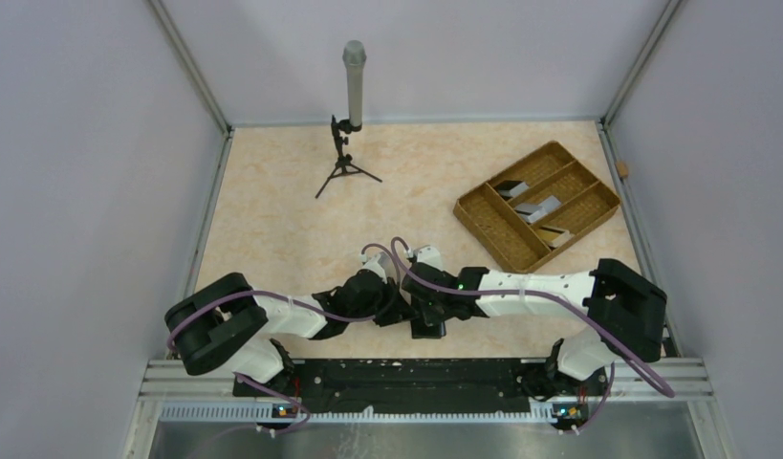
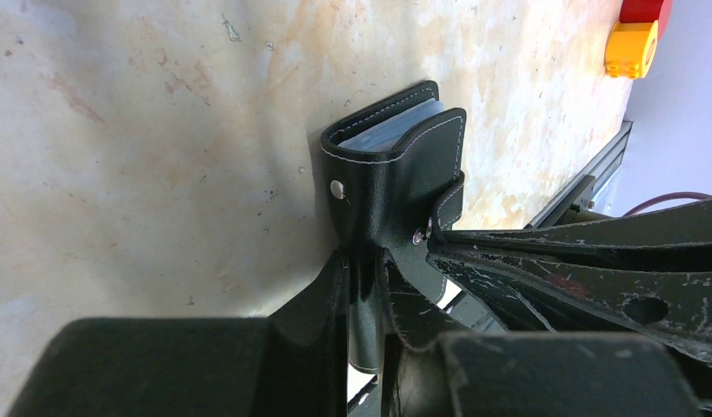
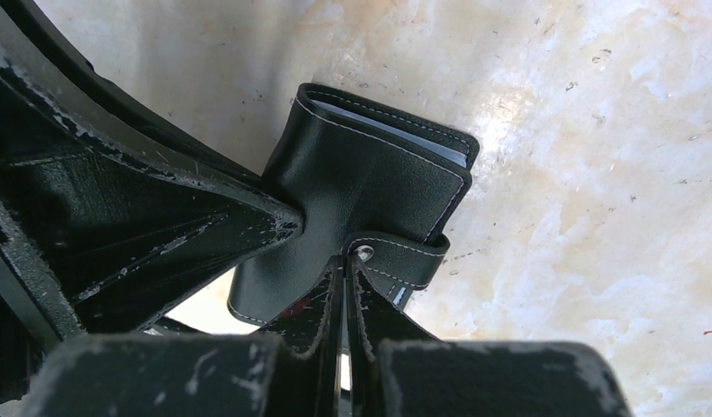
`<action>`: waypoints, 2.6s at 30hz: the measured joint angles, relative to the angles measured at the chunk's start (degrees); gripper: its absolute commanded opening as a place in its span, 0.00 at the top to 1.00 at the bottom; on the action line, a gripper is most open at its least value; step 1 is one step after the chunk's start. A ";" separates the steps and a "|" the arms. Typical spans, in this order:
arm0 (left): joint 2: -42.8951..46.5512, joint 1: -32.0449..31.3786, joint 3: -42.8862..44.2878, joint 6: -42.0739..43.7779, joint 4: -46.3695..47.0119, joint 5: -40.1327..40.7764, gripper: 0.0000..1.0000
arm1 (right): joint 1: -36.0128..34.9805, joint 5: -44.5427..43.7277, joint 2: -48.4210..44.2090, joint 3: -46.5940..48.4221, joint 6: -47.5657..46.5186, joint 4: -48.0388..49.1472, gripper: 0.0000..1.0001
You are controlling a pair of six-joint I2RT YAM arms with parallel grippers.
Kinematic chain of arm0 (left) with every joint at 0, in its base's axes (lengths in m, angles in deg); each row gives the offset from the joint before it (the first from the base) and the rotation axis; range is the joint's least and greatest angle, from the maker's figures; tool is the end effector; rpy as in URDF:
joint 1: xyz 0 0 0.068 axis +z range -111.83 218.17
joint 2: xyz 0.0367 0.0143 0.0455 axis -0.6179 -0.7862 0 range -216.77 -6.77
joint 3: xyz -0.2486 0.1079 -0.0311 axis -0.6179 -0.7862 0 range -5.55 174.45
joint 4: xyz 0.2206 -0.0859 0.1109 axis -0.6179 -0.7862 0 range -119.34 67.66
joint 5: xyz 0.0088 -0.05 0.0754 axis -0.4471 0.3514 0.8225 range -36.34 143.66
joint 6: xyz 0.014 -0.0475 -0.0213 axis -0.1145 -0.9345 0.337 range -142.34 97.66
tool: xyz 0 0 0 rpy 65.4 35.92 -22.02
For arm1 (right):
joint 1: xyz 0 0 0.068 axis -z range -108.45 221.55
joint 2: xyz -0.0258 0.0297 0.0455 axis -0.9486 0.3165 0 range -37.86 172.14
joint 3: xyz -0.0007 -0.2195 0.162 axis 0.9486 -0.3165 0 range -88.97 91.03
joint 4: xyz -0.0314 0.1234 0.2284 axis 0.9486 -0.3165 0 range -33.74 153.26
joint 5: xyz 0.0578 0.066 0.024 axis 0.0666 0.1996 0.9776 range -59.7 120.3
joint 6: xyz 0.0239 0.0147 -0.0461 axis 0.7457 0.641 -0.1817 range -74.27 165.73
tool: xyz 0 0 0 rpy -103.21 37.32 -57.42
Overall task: Put the credit cards into the card holder
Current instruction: Close the card holder at the center of the board.
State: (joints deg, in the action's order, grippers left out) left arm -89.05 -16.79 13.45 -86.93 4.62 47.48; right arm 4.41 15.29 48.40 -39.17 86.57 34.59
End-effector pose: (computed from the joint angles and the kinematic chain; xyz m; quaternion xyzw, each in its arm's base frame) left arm 0.1327 -0.1958 0.1185 -0.0506 0.8899 -0.4137 0.1855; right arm 0.1178 0.2554 0.1812 -0.1929 0.9492 0.0977 0.2287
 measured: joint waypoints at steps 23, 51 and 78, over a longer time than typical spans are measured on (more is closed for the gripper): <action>0.00 -0.02 0.00 -0.02 0.00 0.00 0.85 | 0.17 3.45 0.96 -0.33 -0.13 1.01 1.00; 2.19 -0.28 0.22 1.05 -1.75 0.17 0.53 | 6.49 12.13 -7.52 -5.57 -4.76 8.87 1.00; 8.26 -1.57 2.36 2.69 -14.56 5.05 0.53 | 3.76 0.44 0.35 5.49 4.28 -16.55 0.65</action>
State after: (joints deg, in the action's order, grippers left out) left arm -80.79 -18.37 15.81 -84.25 -9.93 52.53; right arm 8.17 15.73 48.75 -33.68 90.86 18.05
